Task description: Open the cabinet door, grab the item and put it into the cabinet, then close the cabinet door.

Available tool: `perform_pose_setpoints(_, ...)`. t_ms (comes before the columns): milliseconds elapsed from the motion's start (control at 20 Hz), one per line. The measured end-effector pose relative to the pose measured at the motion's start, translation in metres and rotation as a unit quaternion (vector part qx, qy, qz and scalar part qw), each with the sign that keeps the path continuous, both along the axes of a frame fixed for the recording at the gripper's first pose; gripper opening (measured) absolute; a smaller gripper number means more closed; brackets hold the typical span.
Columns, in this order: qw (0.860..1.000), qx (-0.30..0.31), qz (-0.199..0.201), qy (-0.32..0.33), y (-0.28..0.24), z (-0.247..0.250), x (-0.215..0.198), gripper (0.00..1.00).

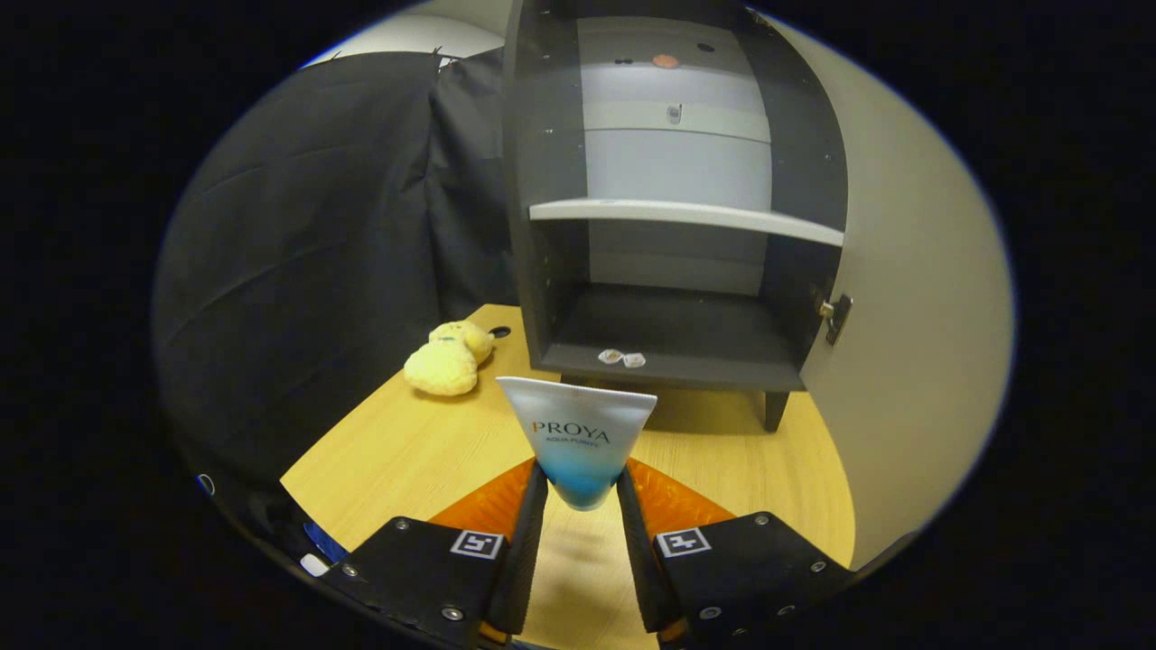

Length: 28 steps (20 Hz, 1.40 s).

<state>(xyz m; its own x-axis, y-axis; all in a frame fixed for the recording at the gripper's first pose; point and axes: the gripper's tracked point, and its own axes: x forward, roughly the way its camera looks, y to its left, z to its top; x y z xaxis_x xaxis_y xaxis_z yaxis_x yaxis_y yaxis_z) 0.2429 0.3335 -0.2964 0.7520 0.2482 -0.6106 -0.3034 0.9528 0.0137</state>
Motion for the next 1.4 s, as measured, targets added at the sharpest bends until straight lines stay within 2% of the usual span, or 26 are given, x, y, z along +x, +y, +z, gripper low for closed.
perform_pose_setpoints(450, 0.998, 0.019, -0.021, -0.055, -0.007, 0.098, 0.085, 0.47)
perform_pose_setpoints(750, 0.996, 0.03, -0.03, -0.078, -0.008, 0.143, 0.134, 0.47)
perform_pose_setpoints(1050, 0.995, 0.034, -0.04, -0.085, -0.003, 0.166, 0.199, 0.47)
perform_pose_setpoints(1400, 0.998, 0.032, -0.048, -0.03, 0.015, 0.142, 0.252, 0.47)
